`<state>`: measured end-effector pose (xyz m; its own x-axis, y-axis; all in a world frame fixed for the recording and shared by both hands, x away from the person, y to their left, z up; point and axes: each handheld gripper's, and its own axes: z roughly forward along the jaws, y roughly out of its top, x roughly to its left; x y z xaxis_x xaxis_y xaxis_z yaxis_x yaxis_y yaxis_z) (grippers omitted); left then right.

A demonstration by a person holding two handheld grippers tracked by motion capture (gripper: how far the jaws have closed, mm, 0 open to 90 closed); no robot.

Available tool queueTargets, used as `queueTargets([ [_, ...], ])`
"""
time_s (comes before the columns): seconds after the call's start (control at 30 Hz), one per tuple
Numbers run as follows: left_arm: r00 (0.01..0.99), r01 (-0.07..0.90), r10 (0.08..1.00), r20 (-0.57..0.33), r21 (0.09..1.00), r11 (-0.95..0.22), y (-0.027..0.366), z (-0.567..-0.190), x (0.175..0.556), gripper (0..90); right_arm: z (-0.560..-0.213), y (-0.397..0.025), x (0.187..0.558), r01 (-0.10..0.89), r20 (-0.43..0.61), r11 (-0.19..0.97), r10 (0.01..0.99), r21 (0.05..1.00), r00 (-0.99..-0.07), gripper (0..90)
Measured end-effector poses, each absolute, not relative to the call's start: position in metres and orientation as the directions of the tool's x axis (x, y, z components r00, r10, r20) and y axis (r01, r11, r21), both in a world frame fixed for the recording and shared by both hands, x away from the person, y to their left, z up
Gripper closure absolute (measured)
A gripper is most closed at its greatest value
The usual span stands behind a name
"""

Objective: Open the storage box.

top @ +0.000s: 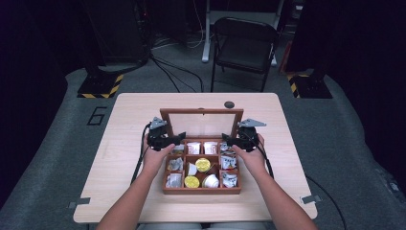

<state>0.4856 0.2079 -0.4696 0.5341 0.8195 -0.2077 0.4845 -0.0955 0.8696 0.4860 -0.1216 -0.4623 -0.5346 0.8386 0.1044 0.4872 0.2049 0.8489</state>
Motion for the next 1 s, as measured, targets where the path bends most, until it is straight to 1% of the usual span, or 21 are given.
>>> queueTargets([
  [0.27, 0.514, 0.503, 0.828, -0.223, 0.860, -0.081, 0.2041, -0.4765, 0.4889, 26.7, -0.4632, -0.1205, 0.4864, 0.486, 0.094, 0.206, 0.847, 0.849, -0.523, 39.1],
  [0.5, 0.518, 0.503, 0.828, -0.213, 0.859, -0.093, 0.2045, -0.4771, 0.4899, 26.9, -0.4637, -0.1209, 0.4873, 0.490, 0.103, 0.197, 0.848, 0.849, -0.520, 40.4],
  [0.7, 0.518, 0.504, 0.831, -0.202, 0.857, -0.106, 0.2055, -0.4772, 0.4909, 27.2, -0.4646, -0.1206, 0.4887, 0.481, 0.089, 0.204, 0.850, 0.853, -0.519, 41.2],
  [1.0, 0.501, 0.515, 0.834, -0.231, 0.854, -0.072, 0.2070, -0.4786, 0.4941, 28.8, -0.4659, -0.1180, 0.4912, 0.487, 0.092, 0.188, 0.864, 0.853, -0.495, 41.6],
])
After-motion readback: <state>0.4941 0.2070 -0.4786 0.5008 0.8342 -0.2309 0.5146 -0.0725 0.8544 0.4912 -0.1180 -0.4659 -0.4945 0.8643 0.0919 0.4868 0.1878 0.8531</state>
